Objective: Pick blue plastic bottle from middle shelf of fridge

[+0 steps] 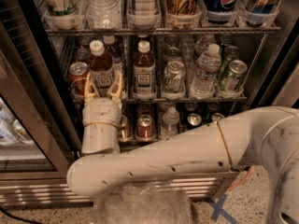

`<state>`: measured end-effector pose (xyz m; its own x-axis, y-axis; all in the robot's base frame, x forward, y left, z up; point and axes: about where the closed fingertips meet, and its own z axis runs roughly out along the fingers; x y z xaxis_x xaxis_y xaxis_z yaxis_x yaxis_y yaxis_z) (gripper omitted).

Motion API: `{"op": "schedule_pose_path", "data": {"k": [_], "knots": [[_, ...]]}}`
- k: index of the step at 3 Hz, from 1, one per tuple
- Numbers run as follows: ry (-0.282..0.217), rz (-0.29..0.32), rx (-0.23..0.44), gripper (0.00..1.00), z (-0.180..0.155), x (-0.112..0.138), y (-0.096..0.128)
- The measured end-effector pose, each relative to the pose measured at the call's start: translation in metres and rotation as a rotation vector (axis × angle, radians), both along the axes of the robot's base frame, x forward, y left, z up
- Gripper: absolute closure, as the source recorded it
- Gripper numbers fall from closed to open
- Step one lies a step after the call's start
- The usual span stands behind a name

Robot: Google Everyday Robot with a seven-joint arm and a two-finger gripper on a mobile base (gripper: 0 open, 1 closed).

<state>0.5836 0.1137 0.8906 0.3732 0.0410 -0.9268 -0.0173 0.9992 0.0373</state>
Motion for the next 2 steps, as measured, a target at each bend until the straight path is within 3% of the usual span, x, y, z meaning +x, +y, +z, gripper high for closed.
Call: {"op": "schedule_pose_path", "data": {"k": [2], "knots": [[0.019,0.083,0.041,1.00,0.009,-0.029,-0.007]]}}
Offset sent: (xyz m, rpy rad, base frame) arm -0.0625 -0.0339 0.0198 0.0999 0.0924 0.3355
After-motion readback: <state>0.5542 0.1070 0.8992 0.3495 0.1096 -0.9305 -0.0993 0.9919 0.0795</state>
